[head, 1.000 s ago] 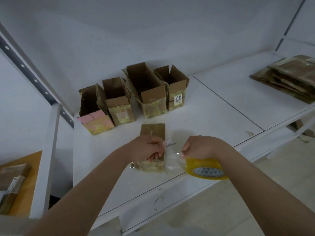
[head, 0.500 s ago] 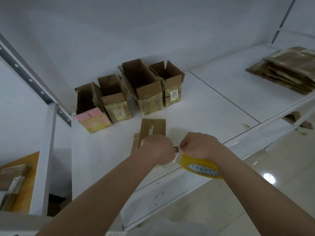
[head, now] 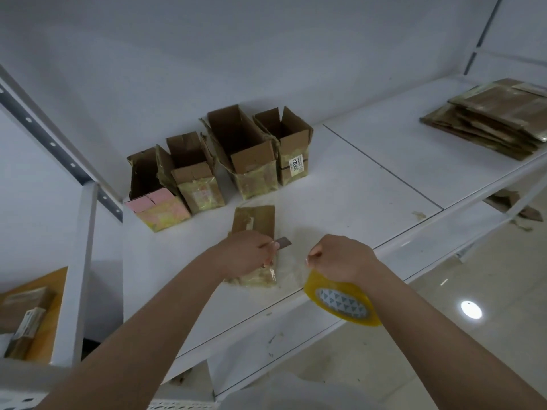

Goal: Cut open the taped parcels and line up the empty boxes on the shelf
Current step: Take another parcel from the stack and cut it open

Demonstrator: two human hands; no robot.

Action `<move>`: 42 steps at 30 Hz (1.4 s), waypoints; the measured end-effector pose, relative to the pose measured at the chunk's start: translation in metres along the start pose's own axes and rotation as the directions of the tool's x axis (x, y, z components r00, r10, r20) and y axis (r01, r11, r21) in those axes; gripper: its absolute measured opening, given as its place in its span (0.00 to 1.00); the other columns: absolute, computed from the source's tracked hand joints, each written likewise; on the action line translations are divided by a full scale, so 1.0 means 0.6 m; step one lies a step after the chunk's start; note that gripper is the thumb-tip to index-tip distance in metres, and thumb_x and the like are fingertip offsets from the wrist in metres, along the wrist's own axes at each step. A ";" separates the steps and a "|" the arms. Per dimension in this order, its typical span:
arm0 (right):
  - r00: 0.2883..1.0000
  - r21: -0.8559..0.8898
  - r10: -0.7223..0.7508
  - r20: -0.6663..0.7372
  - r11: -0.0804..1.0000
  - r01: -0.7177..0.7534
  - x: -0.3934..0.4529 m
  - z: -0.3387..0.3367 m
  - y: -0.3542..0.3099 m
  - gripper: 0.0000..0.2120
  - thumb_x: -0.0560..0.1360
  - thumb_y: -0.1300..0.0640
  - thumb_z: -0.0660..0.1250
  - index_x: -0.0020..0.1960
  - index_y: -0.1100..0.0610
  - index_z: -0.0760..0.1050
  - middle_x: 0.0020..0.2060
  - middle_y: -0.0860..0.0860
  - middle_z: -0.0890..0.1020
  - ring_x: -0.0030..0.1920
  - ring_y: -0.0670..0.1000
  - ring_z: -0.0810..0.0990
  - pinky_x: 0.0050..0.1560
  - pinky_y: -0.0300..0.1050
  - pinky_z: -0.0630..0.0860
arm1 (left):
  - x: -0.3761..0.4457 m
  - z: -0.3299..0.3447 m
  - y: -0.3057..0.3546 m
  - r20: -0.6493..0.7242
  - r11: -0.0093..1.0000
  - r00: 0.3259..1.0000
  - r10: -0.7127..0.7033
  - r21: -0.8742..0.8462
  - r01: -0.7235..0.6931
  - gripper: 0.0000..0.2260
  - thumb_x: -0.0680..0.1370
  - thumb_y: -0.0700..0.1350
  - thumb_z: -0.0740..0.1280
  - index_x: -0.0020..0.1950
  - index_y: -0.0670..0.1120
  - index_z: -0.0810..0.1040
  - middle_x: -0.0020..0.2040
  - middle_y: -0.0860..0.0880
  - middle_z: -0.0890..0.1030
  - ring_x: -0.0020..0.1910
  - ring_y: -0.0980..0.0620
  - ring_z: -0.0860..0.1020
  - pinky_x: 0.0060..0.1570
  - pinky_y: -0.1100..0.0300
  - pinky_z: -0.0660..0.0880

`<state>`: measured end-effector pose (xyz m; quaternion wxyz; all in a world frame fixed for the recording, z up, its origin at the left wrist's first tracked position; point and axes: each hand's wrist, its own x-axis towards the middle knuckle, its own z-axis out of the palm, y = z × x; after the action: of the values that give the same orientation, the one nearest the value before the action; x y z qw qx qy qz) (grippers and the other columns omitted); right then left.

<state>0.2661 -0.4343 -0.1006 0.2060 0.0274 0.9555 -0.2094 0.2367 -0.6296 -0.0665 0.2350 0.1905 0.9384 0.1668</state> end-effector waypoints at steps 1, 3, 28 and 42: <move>1.000 0.017 0.004 0.000 1.000 -0.004 0.002 0.003 0.000 0.12 0.77 0.47 0.60 0.51 0.48 0.81 0.43 0.45 0.80 0.47 0.51 0.79 0.48 0.44 0.73 | -0.003 0.003 -0.001 -0.018 1.000 1.000 0.001 0.006 -0.001 0.19 0.84 0.50 0.54 0.36 0.49 0.73 0.36 0.52 0.74 0.39 0.53 0.73 0.40 0.58 0.66; 1.000 0.056 0.021 0.012 0.998 -0.021 0.005 0.010 0.004 0.11 0.76 0.48 0.61 0.50 0.48 0.81 0.41 0.45 0.79 0.46 0.50 0.78 0.48 0.44 0.74 | -0.007 0.007 0.000 -0.050 1.000 0.999 -0.001 0.023 0.002 0.19 0.85 0.50 0.53 0.36 0.49 0.72 0.37 0.51 0.75 0.39 0.52 0.74 0.40 0.58 0.66; 0.986 0.304 0.035 -0.162 0.952 0.016 -0.046 -0.054 0.061 0.11 0.78 0.44 0.63 0.52 0.43 0.83 0.52 0.45 0.82 0.55 0.52 0.79 0.60 0.52 0.75 | 0.001 0.043 0.056 -0.334 0.911 0.889 -0.315 0.156 0.381 0.17 0.73 0.49 0.72 0.56 0.46 0.72 0.47 0.50 0.73 0.51 0.46 0.78 0.42 0.56 0.71; 0.924 0.489 -0.158 -0.349 0.810 0.324 -0.041 -0.072 0.014 0.12 0.80 0.44 0.62 0.56 0.41 0.82 0.55 0.41 0.83 0.56 0.47 0.79 0.61 0.53 0.76 | -0.020 0.024 0.079 -0.486 0.724 0.847 -0.213 -0.661 -0.197 0.25 0.65 0.68 0.74 0.52 0.52 0.78 0.46 0.52 0.81 0.46 0.57 0.79 0.43 0.61 0.76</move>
<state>0.2734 -0.4083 -0.0580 0.0182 -0.0081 0.8731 -0.4871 0.2668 -0.5902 -0.0549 0.0207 0.0311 0.8355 0.5482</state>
